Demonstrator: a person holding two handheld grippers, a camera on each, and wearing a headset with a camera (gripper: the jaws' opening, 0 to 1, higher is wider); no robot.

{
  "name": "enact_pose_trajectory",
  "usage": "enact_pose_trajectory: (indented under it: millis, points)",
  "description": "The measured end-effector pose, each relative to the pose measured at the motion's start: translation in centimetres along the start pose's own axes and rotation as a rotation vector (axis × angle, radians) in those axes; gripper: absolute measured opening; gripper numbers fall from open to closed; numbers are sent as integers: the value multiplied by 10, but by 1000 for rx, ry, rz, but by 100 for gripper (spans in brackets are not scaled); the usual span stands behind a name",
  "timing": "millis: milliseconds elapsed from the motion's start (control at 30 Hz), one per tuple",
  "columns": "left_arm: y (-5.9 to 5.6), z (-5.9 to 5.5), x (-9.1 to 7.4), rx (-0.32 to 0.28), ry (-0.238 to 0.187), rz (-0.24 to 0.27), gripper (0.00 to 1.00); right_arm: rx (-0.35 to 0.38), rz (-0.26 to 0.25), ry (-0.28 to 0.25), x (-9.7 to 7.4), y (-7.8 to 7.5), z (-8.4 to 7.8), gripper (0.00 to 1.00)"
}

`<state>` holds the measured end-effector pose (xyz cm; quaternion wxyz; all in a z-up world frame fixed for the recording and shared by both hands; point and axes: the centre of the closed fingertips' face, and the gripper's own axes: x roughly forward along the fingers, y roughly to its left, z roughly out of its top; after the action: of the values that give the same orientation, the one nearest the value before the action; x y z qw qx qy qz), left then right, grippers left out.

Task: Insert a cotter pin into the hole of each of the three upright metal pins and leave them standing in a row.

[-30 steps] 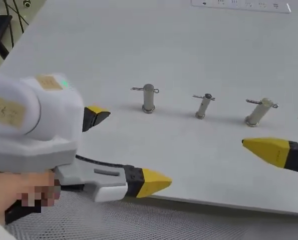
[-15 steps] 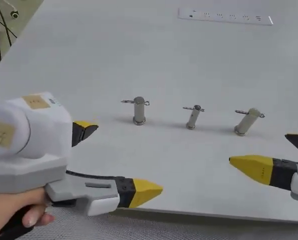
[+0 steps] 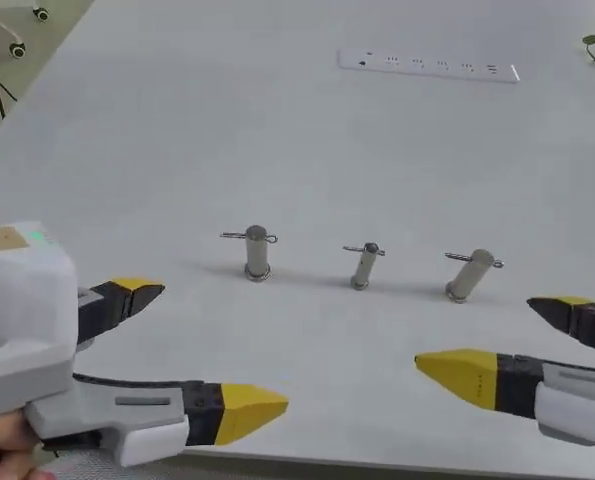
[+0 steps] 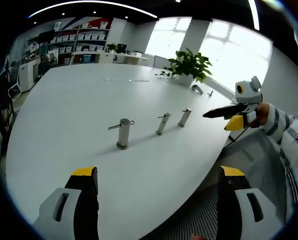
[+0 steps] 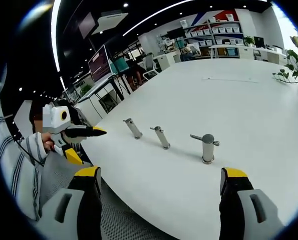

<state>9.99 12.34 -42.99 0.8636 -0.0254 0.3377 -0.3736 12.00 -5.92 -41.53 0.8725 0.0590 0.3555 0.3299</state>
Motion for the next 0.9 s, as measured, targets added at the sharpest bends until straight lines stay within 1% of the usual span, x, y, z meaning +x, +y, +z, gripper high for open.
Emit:
enact_pose_trajectory:
  millis: [67, 100, 133, 167, 233, 333, 367, 567, 667, 800, 900]
  points:
    - [3, -2, -1, -11, 13, 12, 99, 4, -3, 4, -1, 0, -3, 98]
    - [4, -5, 0, -40, 26, 16, 99, 6, -6, 11, -1, 0, -5, 98]
    - [5, -4, 0, -35, 24, 12, 99, 5, -9, 15, -1, 0, -7, 98]
    - [5, -3, 0, -13, 18, 12, 99, 7, -13, 22, -1, -1, -9, 98]
    - [7, -3, 0, -7, 19, 24, 99, 9, -12, 27, -1, -2, -11, 98]
    - [11, -6, 1, -14, 39, 30, 99, 18, -17, 26, -2, -4, -12, 97]
    - [12, -6, 0, -7, 40, 36, 99, 19, -19, 27, -2, -4, -12, 97]
    - [12, -8, -1, -24, 57, 31, 99, 9, -22, 58, 1, -7, -19, 97]
    - [13, -12, -2, -27, 74, 43, 99, 7, -26, 76, 1, -9, -22, 96]
    - [12, -18, -4, -36, 95, 41, 98, 1, -31, 83, 0, -10, -25, 97]
    - [14, -21, -5, -39, 107, 56, 95, 6, -31, 88, -1, -10, -28, 97]
